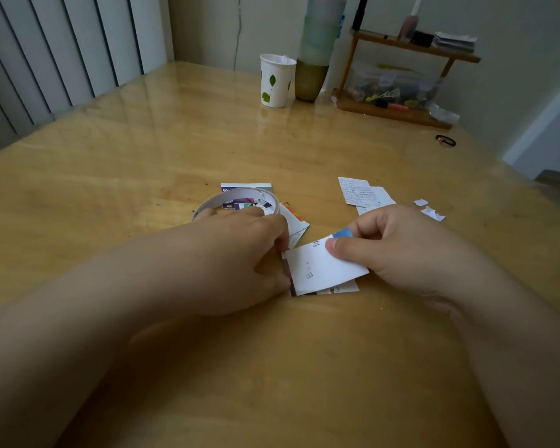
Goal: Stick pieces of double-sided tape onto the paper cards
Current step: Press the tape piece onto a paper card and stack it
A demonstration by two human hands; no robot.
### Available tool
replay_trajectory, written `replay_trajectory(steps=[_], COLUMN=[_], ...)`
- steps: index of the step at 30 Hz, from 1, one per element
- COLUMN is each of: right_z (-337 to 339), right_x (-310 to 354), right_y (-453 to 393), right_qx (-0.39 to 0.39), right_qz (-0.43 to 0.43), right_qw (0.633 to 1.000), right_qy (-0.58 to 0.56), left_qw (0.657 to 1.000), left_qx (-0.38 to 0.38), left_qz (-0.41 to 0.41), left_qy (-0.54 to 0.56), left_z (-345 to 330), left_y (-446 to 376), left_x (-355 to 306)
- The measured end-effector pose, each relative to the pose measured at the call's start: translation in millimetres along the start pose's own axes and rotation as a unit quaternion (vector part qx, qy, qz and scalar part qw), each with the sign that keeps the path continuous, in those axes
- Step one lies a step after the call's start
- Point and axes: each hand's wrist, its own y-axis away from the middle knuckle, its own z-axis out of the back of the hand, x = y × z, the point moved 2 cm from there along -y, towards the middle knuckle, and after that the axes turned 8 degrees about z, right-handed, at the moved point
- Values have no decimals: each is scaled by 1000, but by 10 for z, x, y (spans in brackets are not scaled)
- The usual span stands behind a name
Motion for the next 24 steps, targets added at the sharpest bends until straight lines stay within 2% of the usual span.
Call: replay_trajectory(steps=[9,24], right_z=[-2,-20], right_x=[90,93], right_y=[48,52], right_qx=[-9,-17], right_qz=[4,20], right_qw=[998,996], right_qy=[65,79], left_qw=[999,998], left_qx=[-15,-24], left_qz=[34,59], left_qy=[0,10], left_z=[13,28], left_y=[-31,-32], left_x=[42,40])
